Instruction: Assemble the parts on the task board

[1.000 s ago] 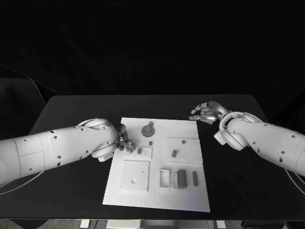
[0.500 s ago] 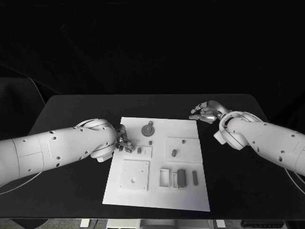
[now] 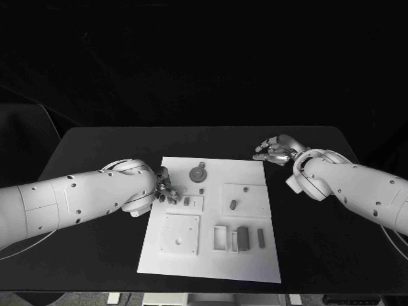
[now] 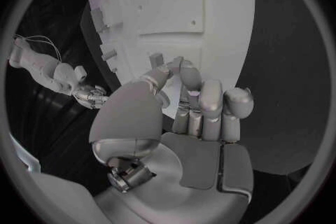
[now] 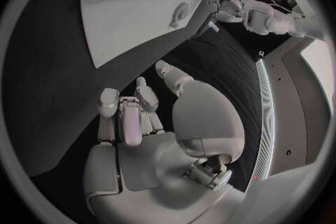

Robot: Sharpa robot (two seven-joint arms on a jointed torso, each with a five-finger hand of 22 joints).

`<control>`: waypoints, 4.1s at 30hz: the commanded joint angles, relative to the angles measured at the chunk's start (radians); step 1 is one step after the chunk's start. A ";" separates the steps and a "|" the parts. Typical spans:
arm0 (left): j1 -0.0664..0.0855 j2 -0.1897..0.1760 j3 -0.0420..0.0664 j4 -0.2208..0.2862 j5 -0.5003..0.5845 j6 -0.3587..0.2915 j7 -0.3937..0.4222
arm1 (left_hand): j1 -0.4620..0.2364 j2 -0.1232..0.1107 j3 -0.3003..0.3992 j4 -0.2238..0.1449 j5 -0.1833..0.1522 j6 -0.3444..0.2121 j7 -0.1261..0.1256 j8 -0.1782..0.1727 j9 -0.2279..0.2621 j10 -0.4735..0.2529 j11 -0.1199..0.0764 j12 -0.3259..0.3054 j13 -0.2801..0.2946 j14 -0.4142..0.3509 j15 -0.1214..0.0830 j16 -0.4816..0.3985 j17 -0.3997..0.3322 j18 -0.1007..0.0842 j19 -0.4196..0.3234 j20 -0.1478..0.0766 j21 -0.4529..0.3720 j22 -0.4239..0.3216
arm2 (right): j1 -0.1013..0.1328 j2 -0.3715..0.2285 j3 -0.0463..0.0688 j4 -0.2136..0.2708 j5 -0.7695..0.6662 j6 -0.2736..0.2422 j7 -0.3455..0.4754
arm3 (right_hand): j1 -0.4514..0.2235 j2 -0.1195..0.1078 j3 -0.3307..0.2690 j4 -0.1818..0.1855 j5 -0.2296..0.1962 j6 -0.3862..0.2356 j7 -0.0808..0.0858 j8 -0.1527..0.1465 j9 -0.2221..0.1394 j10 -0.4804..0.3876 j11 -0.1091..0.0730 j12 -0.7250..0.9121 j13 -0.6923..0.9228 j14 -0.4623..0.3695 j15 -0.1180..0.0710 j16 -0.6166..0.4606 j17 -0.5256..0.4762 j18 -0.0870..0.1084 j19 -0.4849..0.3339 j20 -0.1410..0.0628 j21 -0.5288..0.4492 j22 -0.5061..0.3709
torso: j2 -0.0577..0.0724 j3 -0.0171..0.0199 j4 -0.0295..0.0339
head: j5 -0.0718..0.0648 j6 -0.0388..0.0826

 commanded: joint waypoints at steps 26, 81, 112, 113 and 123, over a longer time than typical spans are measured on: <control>-0.006 0.015 -0.001 -0.009 0.002 0.031 0.008 | -0.054 -0.028 0.075 -0.075 -0.056 0.087 -0.053 0.012 0.024 0.090 -0.074 0.012 0.012 0.044 -0.063 0.021 0.006 0.145 0.002 0.003 0.023 0.005 | -0.001 -0.002 0.000 0.002 -0.002 0.015 0.004 | -0.012 0.000 0.002 0.007 0.004 0.011 0.021 0.005 -0.001 -0.003 0.000 -0.001 -0.001 -0.007 0.000 0.007 -0.001 0.013 0.006 0.000 0.058 -0.002 | 0.000 -0.0002 -0.0003 | -0.005 -0.006; -0.008 0.016 0.000 -0.016 -0.049 0.056 0.007 | 0.044 -0.011 0.126 -0.114 -0.032 0.084 -0.059 0.029 0.037 0.088 -0.081 0.026 0.026 0.040 -0.067 0.037 0.011 0.158 -0.003 0.001 0.037 0.009 | -0.006 0.001 0.000 0.000 -0.002 0.020 0.005 | -0.017 -0.001 0.002 0.009 0.004 0.010 0.021 0.004 -0.001 -0.003 0.000 -0.001 -0.002 -0.007 0.000 0.008 -0.001 0.013 0.006 0.000 0.058 -0.002 | 0.000 0.0008 0.0000 | -0.008 -0.011; -0.008 0.022 0.000 -0.024 -0.018 0.024 0.008 | -0.072 -0.040 0.035 -0.078 -0.077 0.042 -0.043 0.026 0.042 0.067 -0.072 0.034 0.040 0.032 -0.064 0.056 0.014 0.155 -0.008 0.009 0.051 0.013 | -0.006 -0.002 0.000 0.001 -0.002 0.019 0.005 | -0.020 -0.001 0.001 0.010 0.004 0.010 0.021 0.004 -0.002 -0.004 0.000 -0.001 -0.002 -0.007 0.000 0.008 -0.002 0.013 0.006 0.000 0.058 -0.002 | 0.000 0.0008 0.0001 | -0.008 -0.012; -0.008 0.022 0.000 -0.024 -0.018 0.024 0.009 | -0.074 -0.040 0.034 -0.078 -0.078 0.041 -0.043 0.025 0.042 0.067 -0.072 0.034 0.040 0.032 -0.064 0.057 0.014 0.155 -0.009 0.009 0.051 0.014 | -0.006 -0.002 0.000 0.001 -0.002 0.019 0.005 | -0.020 -0.001 0.002 0.010 0.004 0.010 0.021 0.004 -0.002 -0.004 0.000 -0.001 -0.002 -0.008 0.000 0.007 -0.003 0.013 0.006 0.000 0.058 -0.002 | 0.000 0.0006 0.0001 | -0.008 -0.012; -0.008 0.022 0.000 -0.024 -0.018 0.026 0.009 | -0.081 -0.043 0.028 -0.078 -0.081 0.038 -0.042 0.025 0.042 0.067 -0.072 0.036 0.042 0.032 -0.064 0.058 0.015 0.155 -0.009 0.009 0.052 0.014 | -0.006 -0.002 0.000 0.001 -0.002 0.019 0.005 | -0.020 -0.001 0.002 0.010 0.004 0.010 0.021 0.004 -0.002 -0.004 0.000 -0.001 -0.002 -0.007 0.000 0.008 -0.002 0.013 0.006 0.000 0.058 -0.002 | 0.000 0.0005 0.0001 | -0.009 -0.012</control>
